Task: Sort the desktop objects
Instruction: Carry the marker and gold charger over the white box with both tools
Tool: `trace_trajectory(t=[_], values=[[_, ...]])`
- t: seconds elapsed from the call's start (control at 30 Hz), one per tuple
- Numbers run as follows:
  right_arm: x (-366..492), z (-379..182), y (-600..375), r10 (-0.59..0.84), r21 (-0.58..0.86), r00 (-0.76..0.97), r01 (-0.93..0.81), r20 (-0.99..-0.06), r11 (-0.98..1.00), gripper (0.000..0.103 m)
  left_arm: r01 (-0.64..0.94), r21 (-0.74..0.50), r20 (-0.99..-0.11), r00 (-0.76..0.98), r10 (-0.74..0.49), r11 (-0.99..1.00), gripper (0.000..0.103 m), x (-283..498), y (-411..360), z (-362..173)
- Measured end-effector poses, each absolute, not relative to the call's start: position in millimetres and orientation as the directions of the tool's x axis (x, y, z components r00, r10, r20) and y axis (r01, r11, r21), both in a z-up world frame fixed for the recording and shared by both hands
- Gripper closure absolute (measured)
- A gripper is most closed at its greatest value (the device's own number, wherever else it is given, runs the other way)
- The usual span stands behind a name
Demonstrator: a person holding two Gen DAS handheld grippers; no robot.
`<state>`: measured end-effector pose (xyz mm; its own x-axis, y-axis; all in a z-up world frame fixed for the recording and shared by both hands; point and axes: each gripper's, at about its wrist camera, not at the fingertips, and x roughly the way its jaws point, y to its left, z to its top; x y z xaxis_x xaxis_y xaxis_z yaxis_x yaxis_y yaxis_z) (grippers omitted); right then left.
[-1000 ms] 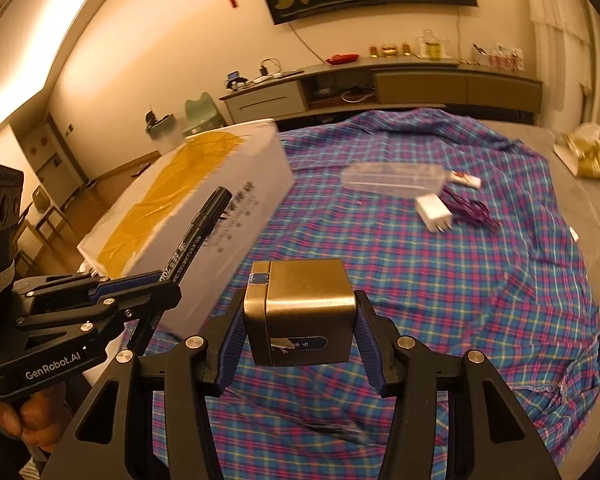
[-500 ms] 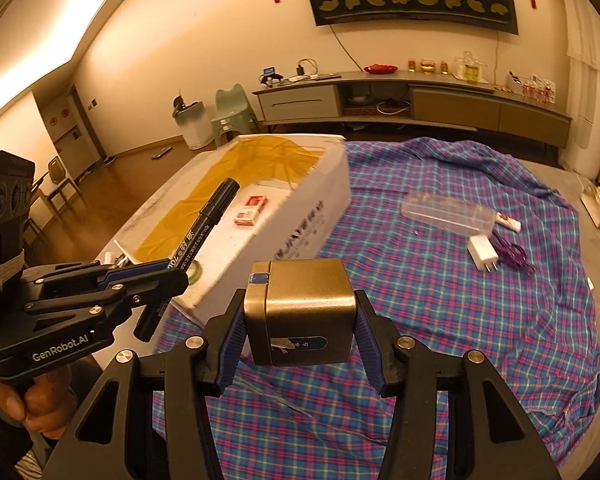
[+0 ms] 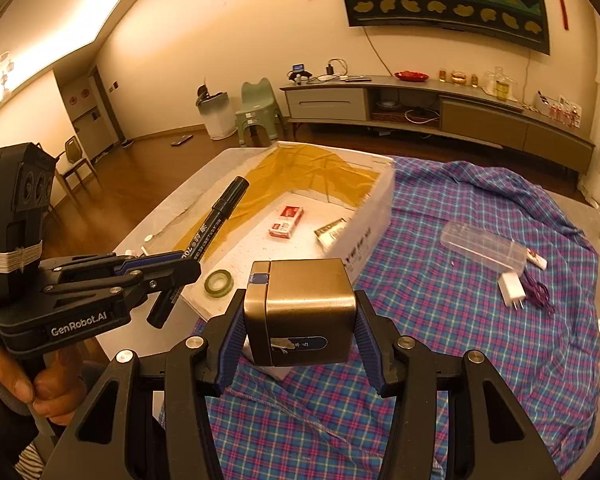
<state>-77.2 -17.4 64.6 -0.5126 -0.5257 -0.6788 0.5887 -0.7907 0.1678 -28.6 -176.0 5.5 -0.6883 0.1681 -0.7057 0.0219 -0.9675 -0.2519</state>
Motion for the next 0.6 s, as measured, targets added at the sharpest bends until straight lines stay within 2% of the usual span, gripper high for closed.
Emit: trace_trajectory(t=[0.6], values=[[-127.5,66.5,-72.6,-0.519,0.128,-0.446,0.656,-0.729,-0.743,0.051,0.194,-0.423,-0.755,-0.616,0.226,-0.885,0.09,-74.3,-231.4,-17.4]])
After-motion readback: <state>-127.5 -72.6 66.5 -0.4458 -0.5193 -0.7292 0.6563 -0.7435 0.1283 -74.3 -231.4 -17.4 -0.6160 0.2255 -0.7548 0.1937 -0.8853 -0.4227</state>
